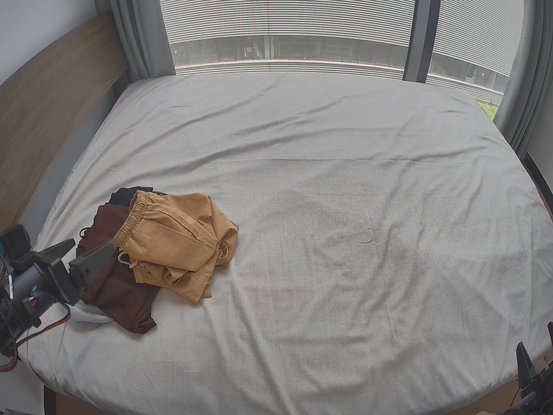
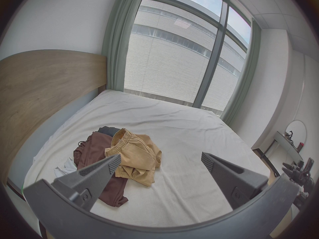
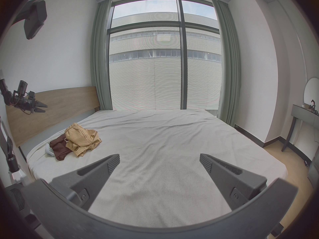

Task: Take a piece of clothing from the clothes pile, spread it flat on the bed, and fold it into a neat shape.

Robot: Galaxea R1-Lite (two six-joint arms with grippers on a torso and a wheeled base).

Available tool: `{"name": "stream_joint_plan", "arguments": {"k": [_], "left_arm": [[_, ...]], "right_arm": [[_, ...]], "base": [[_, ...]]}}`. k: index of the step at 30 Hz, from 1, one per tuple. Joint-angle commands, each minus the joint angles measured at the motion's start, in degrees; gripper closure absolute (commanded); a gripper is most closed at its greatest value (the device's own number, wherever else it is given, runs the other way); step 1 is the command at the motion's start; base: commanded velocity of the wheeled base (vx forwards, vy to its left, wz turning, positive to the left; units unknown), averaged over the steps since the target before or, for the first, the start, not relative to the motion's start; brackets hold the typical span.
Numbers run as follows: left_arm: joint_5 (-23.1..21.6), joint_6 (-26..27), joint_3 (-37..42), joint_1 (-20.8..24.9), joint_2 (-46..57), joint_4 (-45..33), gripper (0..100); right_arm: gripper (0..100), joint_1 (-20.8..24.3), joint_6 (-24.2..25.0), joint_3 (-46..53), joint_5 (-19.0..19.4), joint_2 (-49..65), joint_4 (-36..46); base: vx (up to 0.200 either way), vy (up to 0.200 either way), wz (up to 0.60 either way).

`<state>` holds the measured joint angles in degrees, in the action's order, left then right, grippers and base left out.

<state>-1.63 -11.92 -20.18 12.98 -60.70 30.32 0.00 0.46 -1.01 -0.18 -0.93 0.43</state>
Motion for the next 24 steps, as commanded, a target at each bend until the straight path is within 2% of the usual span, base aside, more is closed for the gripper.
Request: {"name": "stream_joint_plan", "arguments": {"k": [1, 3, 7, 9, 13, 16, 24], "left_arm": [[-0.9, -0.4, -3.4, -2.1, -7.3, 0.1, 0], [-1.4, -0.4, -4.3, -2.4, -8.4, 0.0, 0], [-3.6, -0.4, -6.4, -6.8, -13.8, 0.2, 0], [-4.3, -0.4, -6.9, -7.4, -14.8, 0.2, 0], [-7.9, -0.1, -10.5, -11.6, -21.0, 0.4, 0], [-9.7, -0.3, -12.7, -11.9, -23.5, 0.4, 0], [-9.9, 0.0, -18.2, -11.9, -30.4, 0.4, 0]], "right_arm": [[0, 0.0, 0.0, 0.8, 0.0, 0.9, 0.0], [0, 0.0, 0.1, 0.8, 0.0, 0.9, 0.0], [0, 0.0, 0.2, 0.8, 0.0, 0.9, 0.0], [0, 0.0, 0.2, 0.9, 0.0, 0.9, 0.0], [0, 0.0, 0.2, 0.9, 0.0, 0.9, 0.0], [0, 0.0, 0.2, 0.8, 0.0, 0.9, 0.0], [0, 0.0, 0.2, 0.8, 0.0, 0.9, -0.1]], "base": [[0.0, 0.0, 0.0], [0.0, 0.0, 0.0], [0.0, 0.0, 0.0], [0.0, 0.0, 0.0], [0.0, 0.0, 0.0], [0.0, 0.0, 0.0], [0.0, 0.0, 0.0]]}}
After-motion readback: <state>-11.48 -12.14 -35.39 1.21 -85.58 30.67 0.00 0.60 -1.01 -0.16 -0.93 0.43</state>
